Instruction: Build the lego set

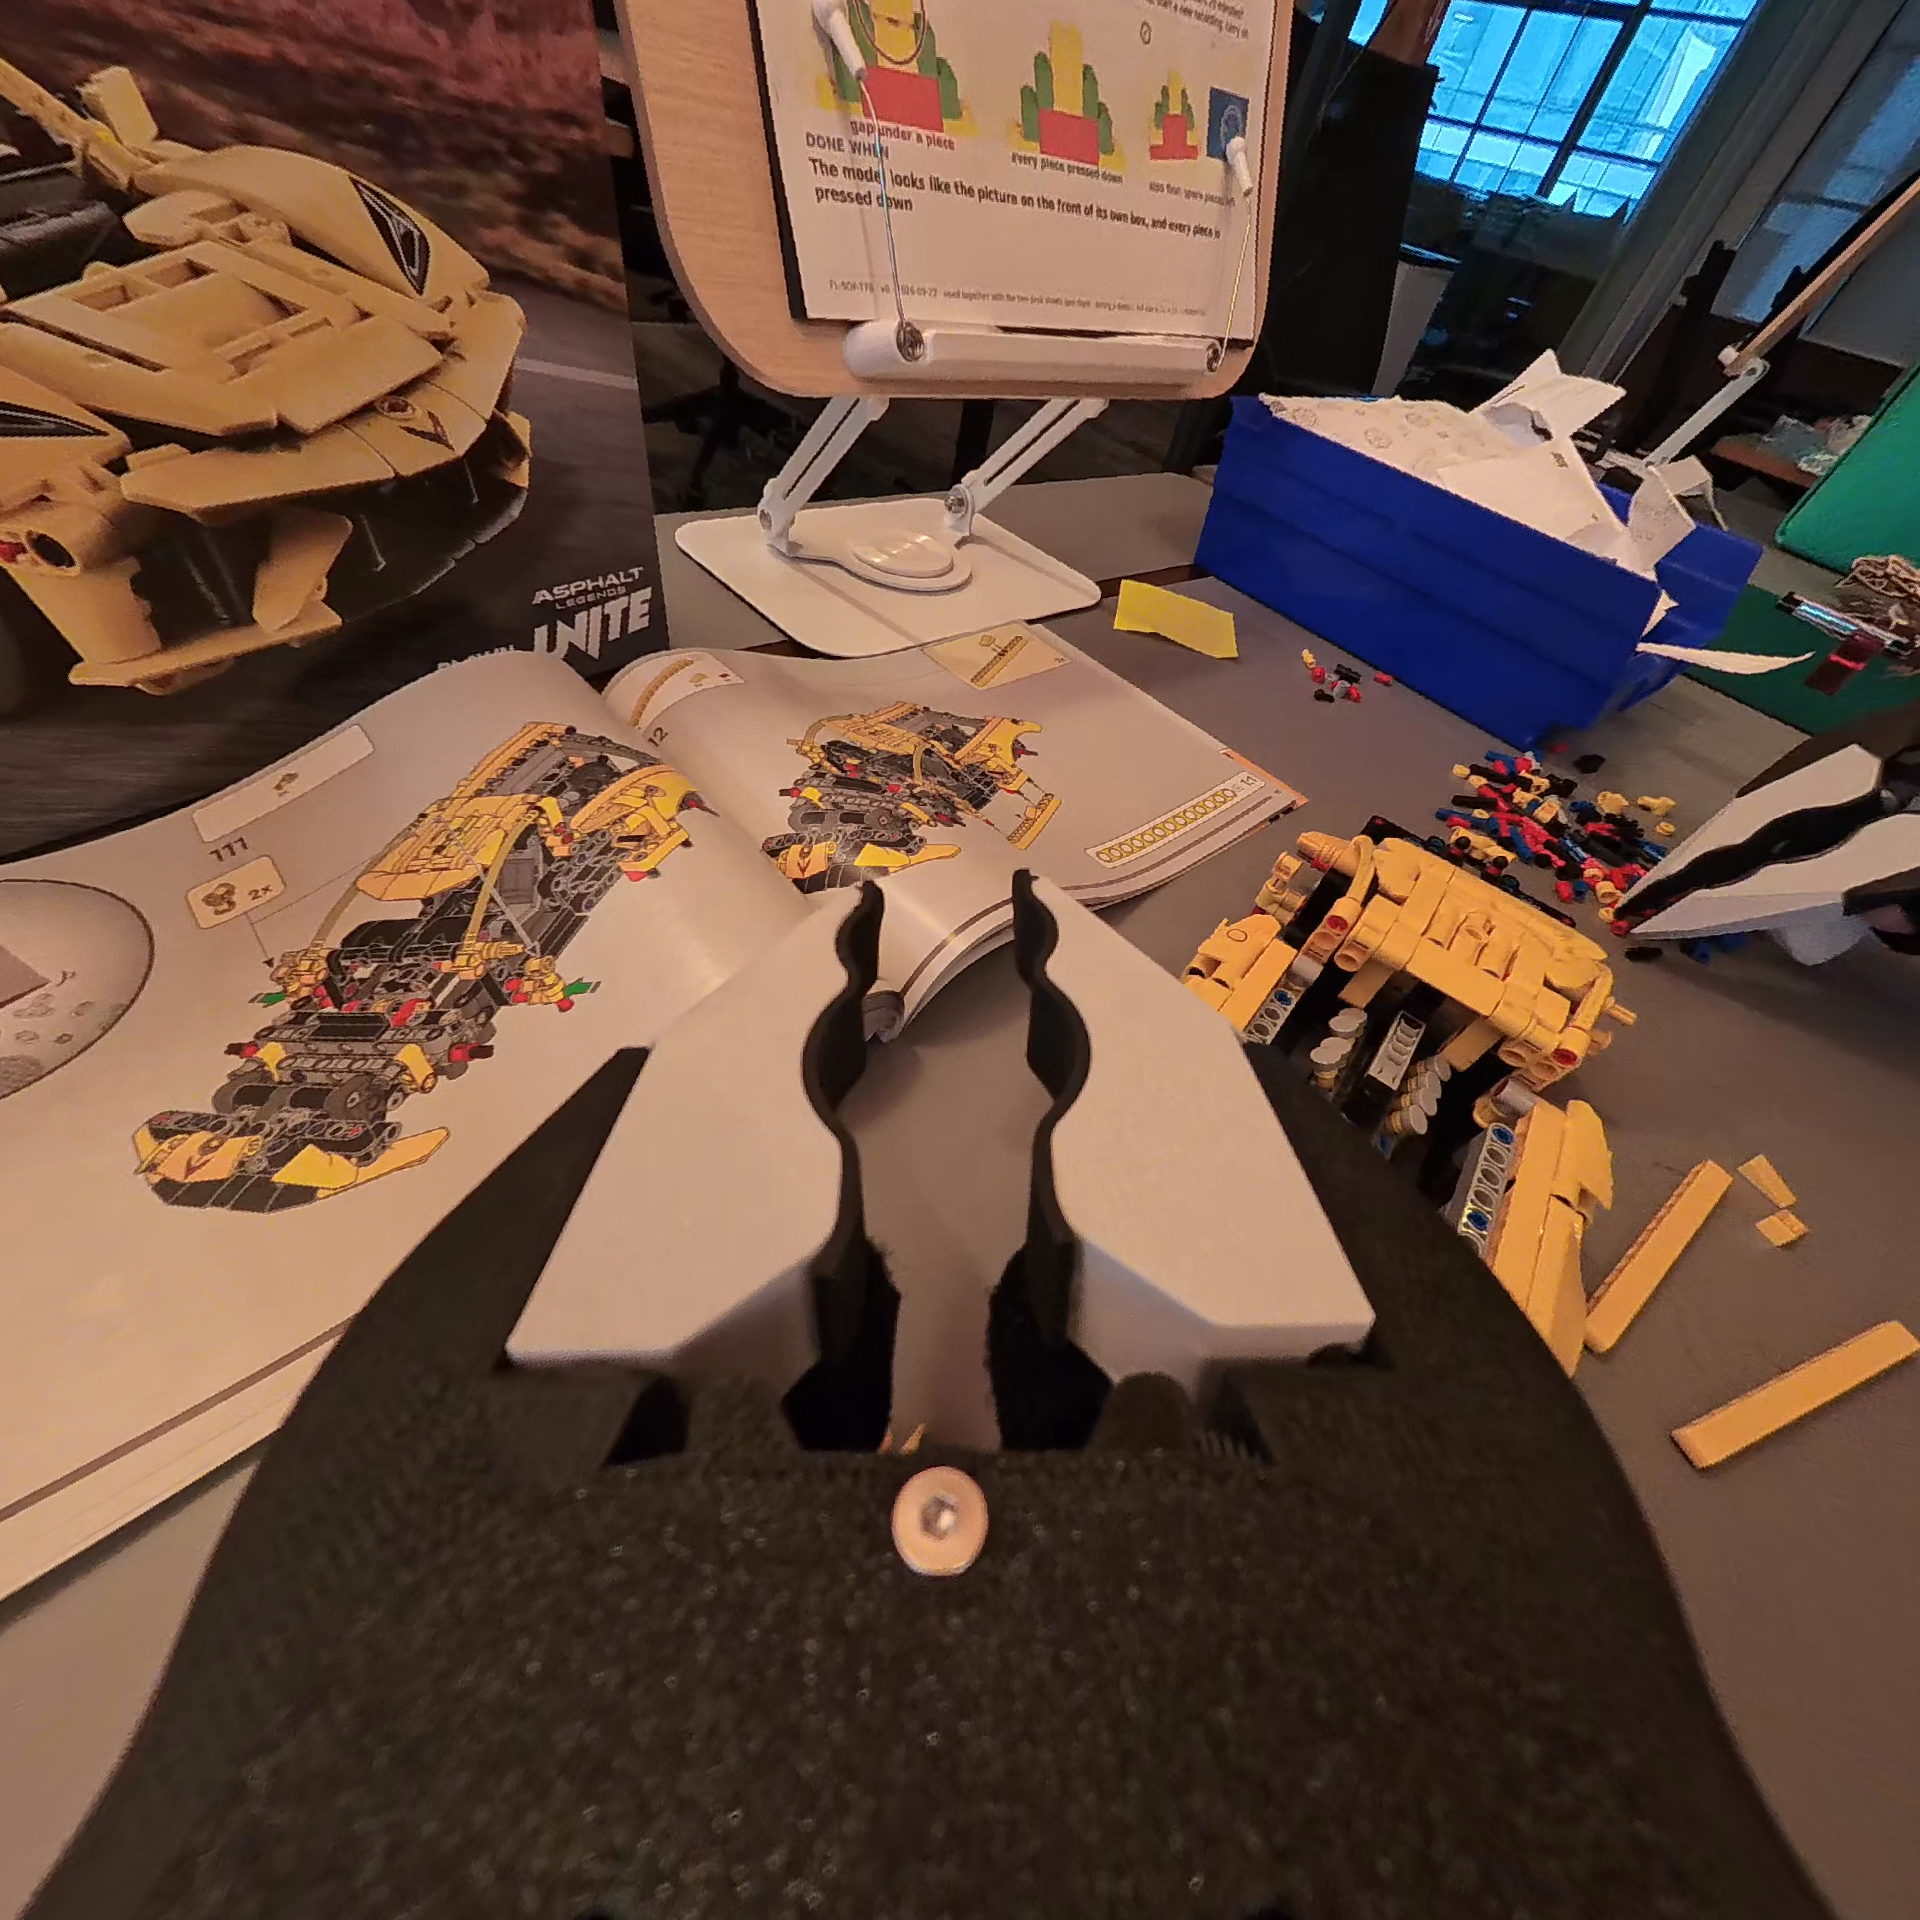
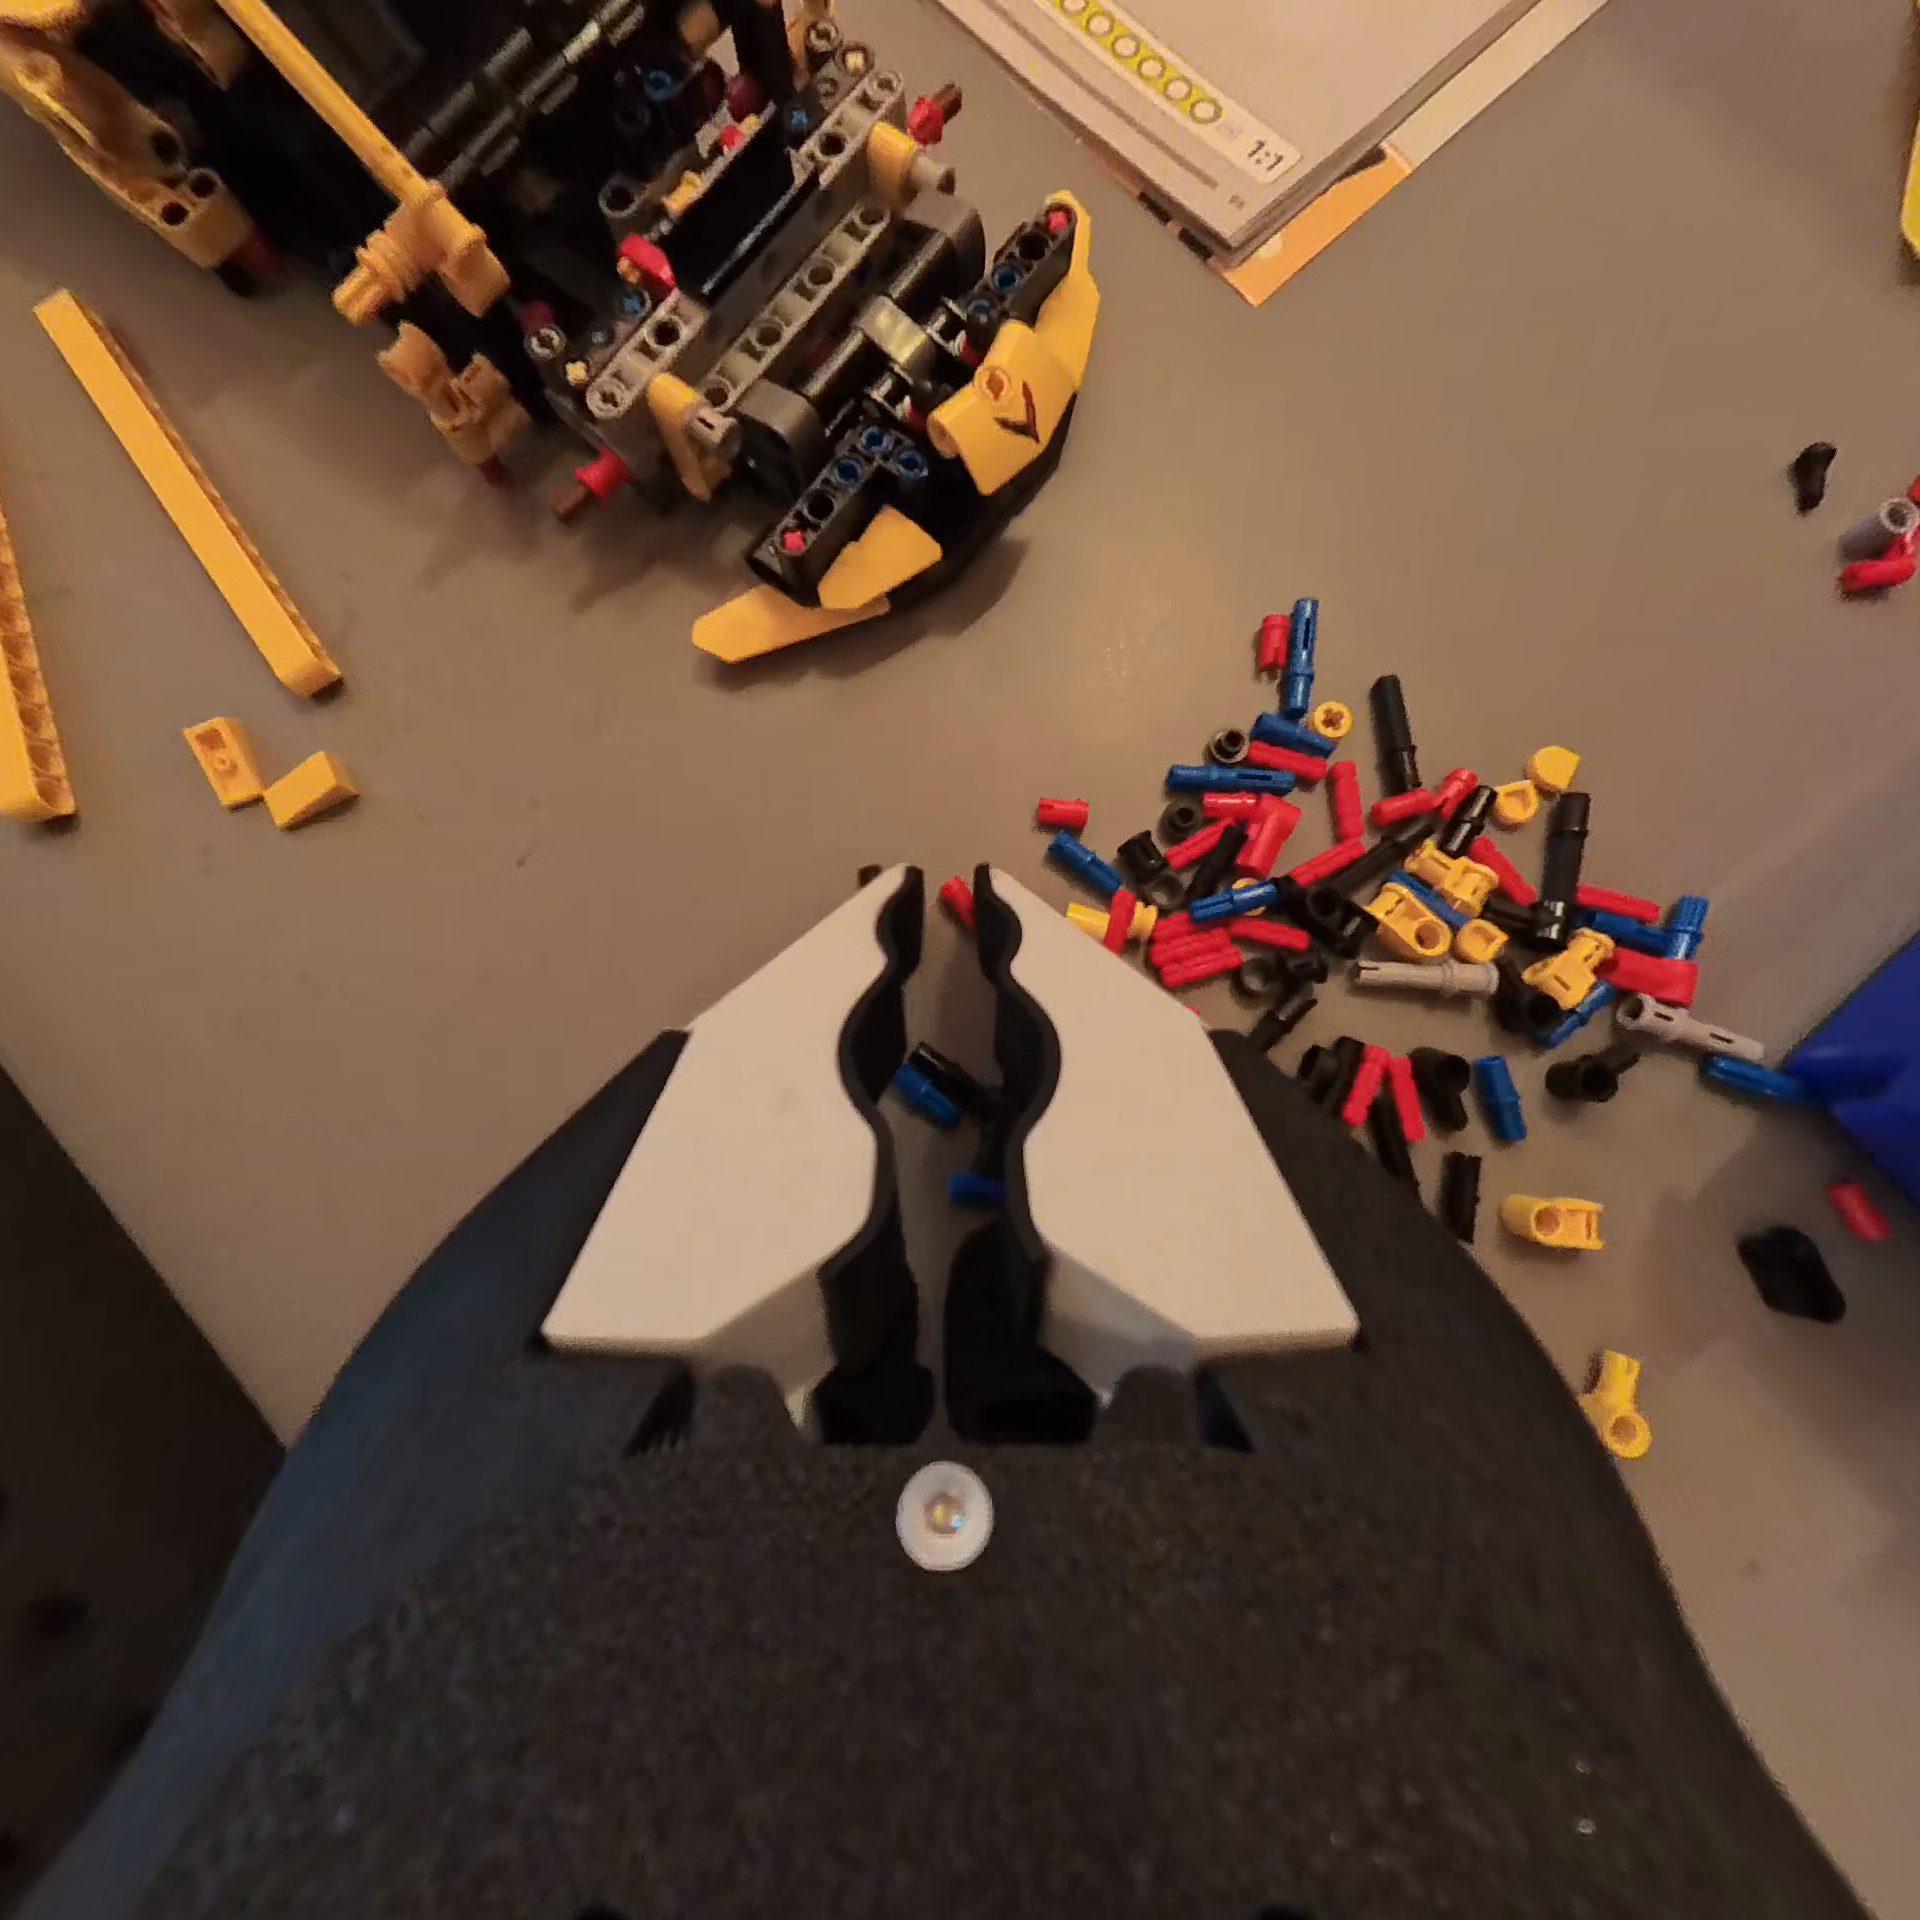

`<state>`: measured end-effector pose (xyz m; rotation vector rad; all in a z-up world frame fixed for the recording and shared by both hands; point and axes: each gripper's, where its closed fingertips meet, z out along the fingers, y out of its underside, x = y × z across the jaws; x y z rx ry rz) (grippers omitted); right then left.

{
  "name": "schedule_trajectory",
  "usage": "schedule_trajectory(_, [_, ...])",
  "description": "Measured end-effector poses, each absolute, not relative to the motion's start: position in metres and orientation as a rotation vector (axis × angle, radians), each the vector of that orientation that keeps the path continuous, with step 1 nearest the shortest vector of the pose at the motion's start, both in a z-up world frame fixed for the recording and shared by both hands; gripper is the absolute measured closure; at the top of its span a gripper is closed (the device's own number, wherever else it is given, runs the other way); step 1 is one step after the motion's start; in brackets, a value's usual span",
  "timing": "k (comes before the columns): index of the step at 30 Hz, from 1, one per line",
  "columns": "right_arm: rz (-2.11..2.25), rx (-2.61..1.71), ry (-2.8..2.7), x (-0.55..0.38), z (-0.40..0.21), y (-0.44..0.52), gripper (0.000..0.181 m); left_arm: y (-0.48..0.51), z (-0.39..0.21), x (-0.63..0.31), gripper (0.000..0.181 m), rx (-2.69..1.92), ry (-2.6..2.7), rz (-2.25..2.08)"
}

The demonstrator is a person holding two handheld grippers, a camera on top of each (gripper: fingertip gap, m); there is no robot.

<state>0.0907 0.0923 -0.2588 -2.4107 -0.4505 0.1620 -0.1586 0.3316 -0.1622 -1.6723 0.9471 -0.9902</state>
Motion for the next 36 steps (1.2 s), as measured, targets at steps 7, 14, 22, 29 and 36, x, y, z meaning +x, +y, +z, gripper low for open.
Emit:
schedule_trajectory(7, [0.101,-2.41,-0.518,0.094,-0.26,0.092,0.177,0.331,-0.162,-0.159,0.156,-1.669,0.957,-0.978])
schedule_trajectory(14, [-0.067,-2.381,-0.628,0.097,-0.252,0.091,0.18,0.33,-0.162,-0.159,0.156,-1.665,0.964,-0.971])
schedule_trajectory(22, [0.346,-2.271,-0.823,-0.012,-0.234,0.065,0.181,0.33,-0.161,-0.159,0.156,-1.666,0.957,-0.982])
schedule_trajectory(29, [0.283,-2.315,-0.853,-0.031,-0.256,0.062,0.181,0.329,-0.162,-0.157,0.156,-1.668,0.965,-0.985])
schedule_trajectory(36, [0.138,-2.247,-0.579,0.021,-0.236,0.087,0.18,0.328,-0.158,-0.158,0.156,-1.661,0.956,-0.995])
